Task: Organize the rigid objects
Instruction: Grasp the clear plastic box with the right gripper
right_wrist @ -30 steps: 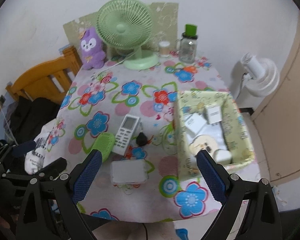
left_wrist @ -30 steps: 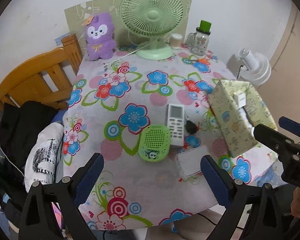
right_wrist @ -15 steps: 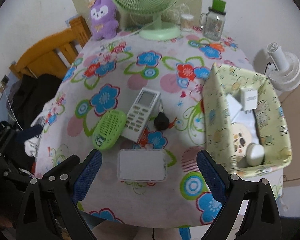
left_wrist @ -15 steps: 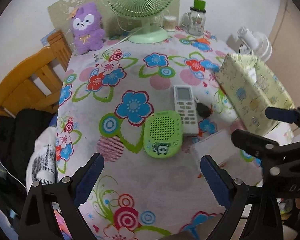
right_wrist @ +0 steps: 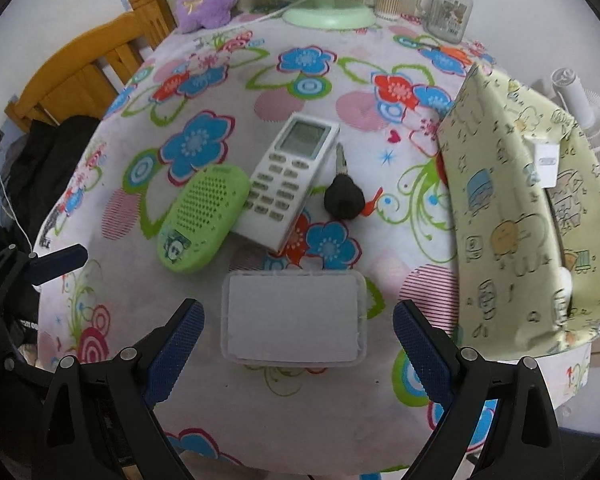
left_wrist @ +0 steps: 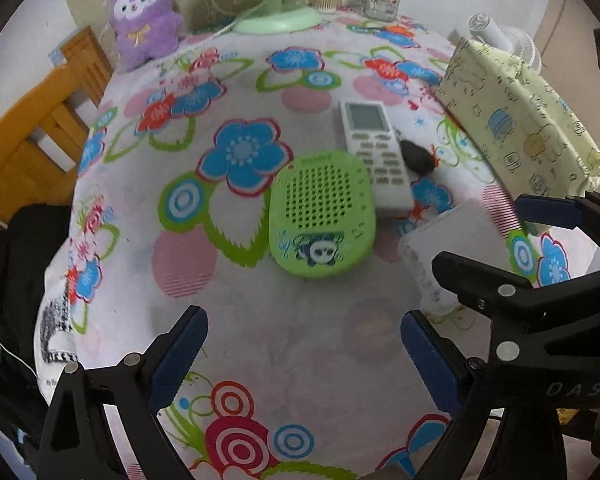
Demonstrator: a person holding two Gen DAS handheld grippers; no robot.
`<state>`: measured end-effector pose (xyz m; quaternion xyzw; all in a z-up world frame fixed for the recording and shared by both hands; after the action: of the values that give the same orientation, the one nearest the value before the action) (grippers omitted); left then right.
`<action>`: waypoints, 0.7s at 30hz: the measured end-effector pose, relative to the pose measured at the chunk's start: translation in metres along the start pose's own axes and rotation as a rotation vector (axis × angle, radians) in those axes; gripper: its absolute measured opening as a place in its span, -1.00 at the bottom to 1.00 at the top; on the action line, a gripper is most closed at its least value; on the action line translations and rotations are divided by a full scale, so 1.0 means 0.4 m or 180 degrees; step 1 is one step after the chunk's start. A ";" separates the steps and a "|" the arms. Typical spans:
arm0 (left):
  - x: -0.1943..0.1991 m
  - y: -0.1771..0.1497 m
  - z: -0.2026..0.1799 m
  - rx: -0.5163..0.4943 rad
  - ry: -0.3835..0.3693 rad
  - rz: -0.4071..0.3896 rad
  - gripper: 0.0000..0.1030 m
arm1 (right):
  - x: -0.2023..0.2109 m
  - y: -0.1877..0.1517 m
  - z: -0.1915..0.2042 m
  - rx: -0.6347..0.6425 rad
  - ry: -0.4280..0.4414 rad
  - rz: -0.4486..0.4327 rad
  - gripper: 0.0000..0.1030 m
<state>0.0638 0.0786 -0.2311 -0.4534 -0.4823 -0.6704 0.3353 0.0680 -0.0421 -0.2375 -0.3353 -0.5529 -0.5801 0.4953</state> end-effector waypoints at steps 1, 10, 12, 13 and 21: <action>-0.007 -0.003 0.002 0.0006 -0.0013 0.0018 0.91 | -0.007 -0.002 0.000 -0.0003 -0.0002 0.0015 0.88; -0.054 -0.011 0.008 -0.0004 0.0027 0.0095 0.91 | -0.061 -0.013 -0.009 -0.0105 0.0008 0.0131 0.88; -0.061 -0.015 0.005 -0.0022 0.0015 0.0121 0.91 | -0.075 -0.016 -0.012 -0.0133 -0.0002 0.0174 0.88; -0.064 -0.017 0.002 -0.0034 0.0001 0.0133 0.91 | -0.083 -0.018 -0.016 -0.0146 -0.0017 0.0201 0.88; -0.075 -0.018 -0.001 -0.0045 -0.0003 0.0180 0.91 | -0.094 -0.019 -0.010 -0.0104 -0.0063 0.0281 0.73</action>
<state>0.0683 0.0808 -0.2616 -0.4696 -0.4647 -0.6638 0.3507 0.0723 -0.0391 -0.2758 -0.3731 -0.5329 -0.5633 0.5094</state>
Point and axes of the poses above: each gripper's, at about its wrist camera, not at the fingertips, and x roughly against the way its jaws point, z to its left, y to its top, the point moved 5 cm from there along -x, roughly the way its jaws point, and after that the axes turned 7 degrees about y, right-handed, at the moved point
